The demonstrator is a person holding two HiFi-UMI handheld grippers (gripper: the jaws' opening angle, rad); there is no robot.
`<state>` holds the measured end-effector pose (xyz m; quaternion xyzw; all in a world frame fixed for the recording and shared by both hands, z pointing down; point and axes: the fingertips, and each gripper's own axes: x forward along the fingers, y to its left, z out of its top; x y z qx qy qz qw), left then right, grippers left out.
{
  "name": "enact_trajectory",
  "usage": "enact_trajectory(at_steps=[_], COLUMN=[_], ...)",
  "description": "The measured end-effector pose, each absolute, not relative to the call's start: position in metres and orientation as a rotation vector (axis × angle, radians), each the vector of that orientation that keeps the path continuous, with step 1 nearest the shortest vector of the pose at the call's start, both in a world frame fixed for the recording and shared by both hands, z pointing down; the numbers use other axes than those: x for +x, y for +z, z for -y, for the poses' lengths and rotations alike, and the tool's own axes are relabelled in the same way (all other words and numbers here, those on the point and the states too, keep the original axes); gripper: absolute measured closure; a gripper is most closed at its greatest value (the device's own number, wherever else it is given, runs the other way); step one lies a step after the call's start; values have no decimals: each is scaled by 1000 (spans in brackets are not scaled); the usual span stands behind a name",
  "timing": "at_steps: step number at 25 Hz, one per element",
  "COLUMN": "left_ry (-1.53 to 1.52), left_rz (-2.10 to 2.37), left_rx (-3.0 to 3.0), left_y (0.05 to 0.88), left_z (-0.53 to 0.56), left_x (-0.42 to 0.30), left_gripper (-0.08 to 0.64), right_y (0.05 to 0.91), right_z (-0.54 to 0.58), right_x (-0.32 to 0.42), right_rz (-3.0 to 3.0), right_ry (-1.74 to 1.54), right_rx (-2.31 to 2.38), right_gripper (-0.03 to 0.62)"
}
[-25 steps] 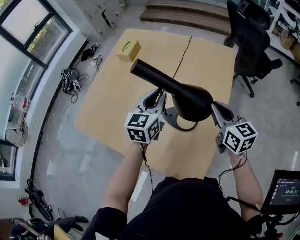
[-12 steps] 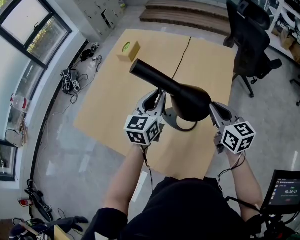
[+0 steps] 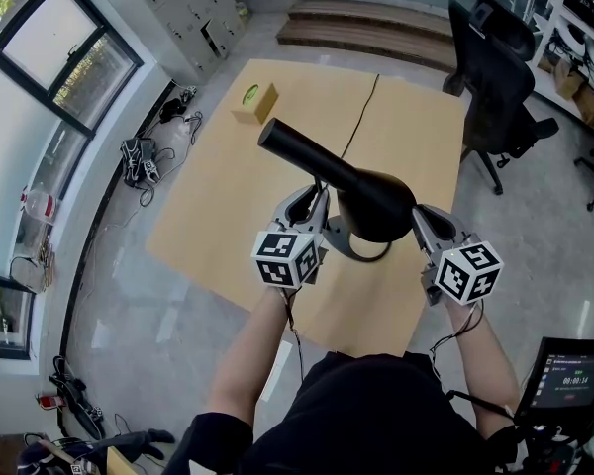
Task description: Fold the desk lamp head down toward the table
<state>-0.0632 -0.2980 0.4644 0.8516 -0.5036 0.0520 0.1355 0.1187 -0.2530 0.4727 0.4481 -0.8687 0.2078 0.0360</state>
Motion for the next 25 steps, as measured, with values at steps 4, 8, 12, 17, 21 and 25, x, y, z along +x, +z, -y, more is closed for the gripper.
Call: enact_trajectory(at_steps=[4, 8, 12, 17, 21, 25], left_ry=[161, 174, 185, 190, 202, 203], left_rz=[1458, 1454, 1452, 1441, 1439, 1436], left_rx=[2447, 2440, 2435, 2429, 2429, 2428], left_y=[472, 478, 481, 482, 483, 484], left_z=[297, 296, 296, 296, 297, 297], left_x=[-66, -67, -66, -67, -68, -67], left_gripper=[489, 489, 489, 489, 489, 489], right_y=[474, 474, 476, 478, 480, 483], right_z=[254, 254, 253, 254, 254, 255], right_x=[117, 117, 116, 114, 112, 112], right_rz=[2668, 2673, 2670, 2670, 2669, 2669], right_ry=[646, 651, 658, 667, 677, 683], right_rx=[1376, 1373, 1372, 1366, 1361, 1358], right_gripper=[554, 554, 554, 554, 554, 554])
